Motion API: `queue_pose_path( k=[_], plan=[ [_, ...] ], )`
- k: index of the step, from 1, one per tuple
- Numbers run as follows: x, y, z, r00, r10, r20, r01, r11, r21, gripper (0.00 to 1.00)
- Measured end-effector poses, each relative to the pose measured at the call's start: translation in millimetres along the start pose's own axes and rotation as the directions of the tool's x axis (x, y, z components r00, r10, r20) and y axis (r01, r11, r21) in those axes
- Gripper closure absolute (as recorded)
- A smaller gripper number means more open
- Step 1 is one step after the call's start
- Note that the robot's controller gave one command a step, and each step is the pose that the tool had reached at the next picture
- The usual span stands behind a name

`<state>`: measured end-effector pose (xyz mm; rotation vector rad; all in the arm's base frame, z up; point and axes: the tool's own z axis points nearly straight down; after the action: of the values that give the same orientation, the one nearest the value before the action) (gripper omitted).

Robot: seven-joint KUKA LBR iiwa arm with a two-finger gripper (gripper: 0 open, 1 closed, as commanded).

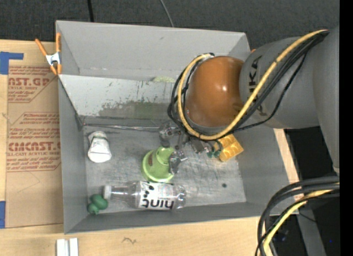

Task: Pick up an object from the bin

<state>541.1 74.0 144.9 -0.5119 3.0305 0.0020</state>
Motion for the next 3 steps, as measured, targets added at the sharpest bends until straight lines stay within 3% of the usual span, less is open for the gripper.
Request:
queue_pose_path(
  k=[3],
  plan=[
    [0.0, 0.0, 0.0, 1.0, 0.0, 0.0, 0.0, 1.0, 0.0, 1.0]
  ],
)
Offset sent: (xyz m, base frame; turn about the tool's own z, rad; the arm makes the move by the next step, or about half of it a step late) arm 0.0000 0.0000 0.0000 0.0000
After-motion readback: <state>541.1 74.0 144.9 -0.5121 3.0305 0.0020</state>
